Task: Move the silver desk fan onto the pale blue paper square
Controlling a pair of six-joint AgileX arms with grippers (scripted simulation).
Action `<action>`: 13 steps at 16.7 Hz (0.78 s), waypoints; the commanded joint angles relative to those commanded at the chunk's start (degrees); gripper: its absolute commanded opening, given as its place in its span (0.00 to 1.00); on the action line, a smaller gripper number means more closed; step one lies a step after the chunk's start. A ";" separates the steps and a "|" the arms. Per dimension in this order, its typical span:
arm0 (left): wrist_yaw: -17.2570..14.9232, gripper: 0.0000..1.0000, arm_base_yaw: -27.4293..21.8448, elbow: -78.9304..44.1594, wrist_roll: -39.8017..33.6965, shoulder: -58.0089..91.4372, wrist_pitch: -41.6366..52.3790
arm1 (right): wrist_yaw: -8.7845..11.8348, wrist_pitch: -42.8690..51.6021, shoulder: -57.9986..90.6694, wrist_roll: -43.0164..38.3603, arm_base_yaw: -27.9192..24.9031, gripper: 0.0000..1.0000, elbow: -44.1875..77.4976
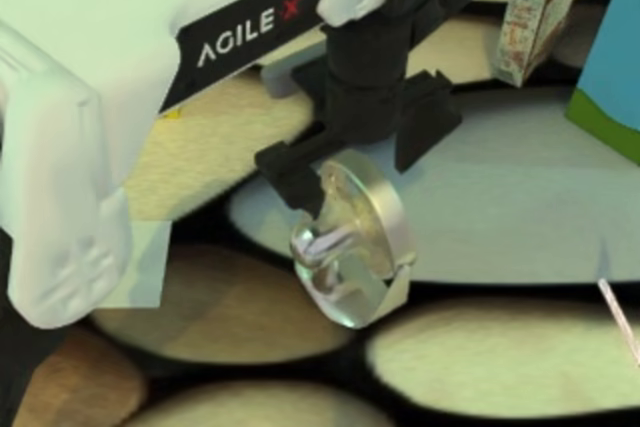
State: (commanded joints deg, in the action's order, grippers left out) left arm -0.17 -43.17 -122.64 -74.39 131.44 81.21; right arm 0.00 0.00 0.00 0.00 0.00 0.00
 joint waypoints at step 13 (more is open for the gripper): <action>0.00 0.02 0.00 0.00 0.00 0.00 0.00 | 0.00 0.00 0.00 0.00 0.00 1.00 0.00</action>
State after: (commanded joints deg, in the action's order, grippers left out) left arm -0.17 -43.17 -122.64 -74.39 131.44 81.21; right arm 0.00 0.00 0.00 0.00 0.00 0.00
